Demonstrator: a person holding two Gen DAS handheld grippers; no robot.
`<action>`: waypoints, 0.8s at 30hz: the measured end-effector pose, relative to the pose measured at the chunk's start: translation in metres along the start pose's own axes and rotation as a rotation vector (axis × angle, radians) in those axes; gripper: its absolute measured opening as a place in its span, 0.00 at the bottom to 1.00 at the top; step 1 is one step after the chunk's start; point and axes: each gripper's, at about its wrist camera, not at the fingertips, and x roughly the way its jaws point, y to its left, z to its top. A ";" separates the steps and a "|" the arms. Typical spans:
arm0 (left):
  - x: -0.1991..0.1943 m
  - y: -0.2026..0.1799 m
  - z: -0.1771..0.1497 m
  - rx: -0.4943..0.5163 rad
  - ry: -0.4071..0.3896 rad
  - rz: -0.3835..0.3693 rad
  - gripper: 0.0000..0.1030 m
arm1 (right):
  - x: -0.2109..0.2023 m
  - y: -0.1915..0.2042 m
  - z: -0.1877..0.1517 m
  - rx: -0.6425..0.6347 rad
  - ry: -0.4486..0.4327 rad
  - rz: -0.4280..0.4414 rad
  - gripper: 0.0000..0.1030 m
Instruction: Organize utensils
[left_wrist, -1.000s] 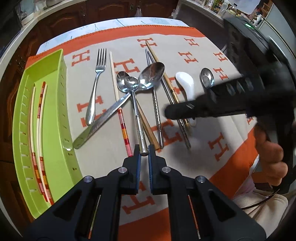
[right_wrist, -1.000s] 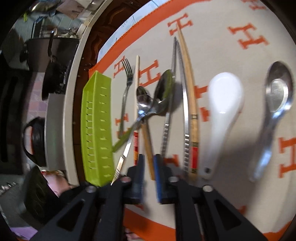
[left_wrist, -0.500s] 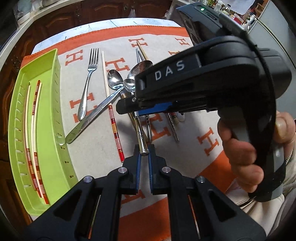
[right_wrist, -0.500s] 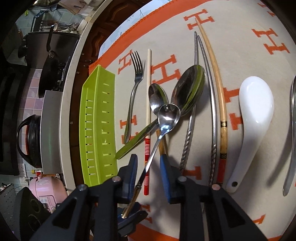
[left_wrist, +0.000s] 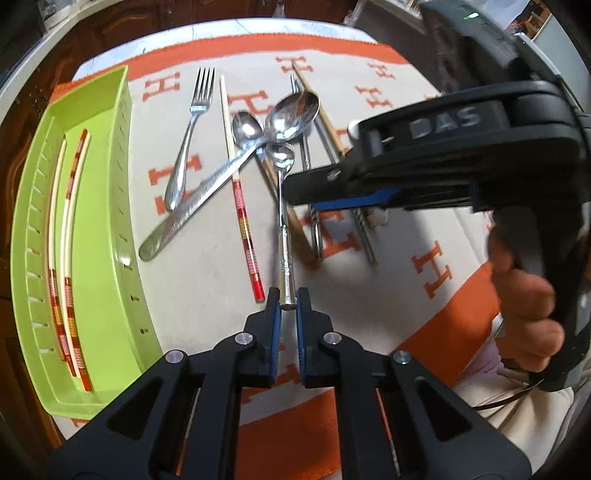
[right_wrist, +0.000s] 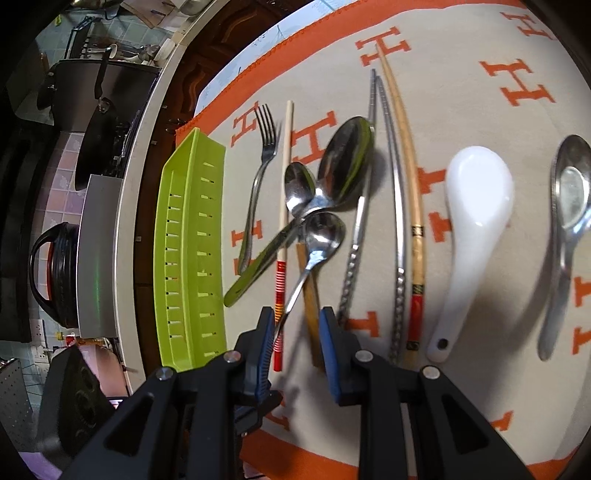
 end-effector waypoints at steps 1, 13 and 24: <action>0.001 0.003 0.000 -0.003 0.010 -0.001 0.05 | -0.001 -0.002 -0.001 0.001 0.000 -0.003 0.24; -0.004 0.001 -0.022 -0.018 0.053 -0.007 0.32 | -0.007 -0.011 -0.009 0.001 -0.001 -0.020 0.24; -0.045 0.023 -0.002 -0.069 -0.063 0.069 0.32 | 0.004 0.000 0.000 -0.001 0.002 -0.027 0.24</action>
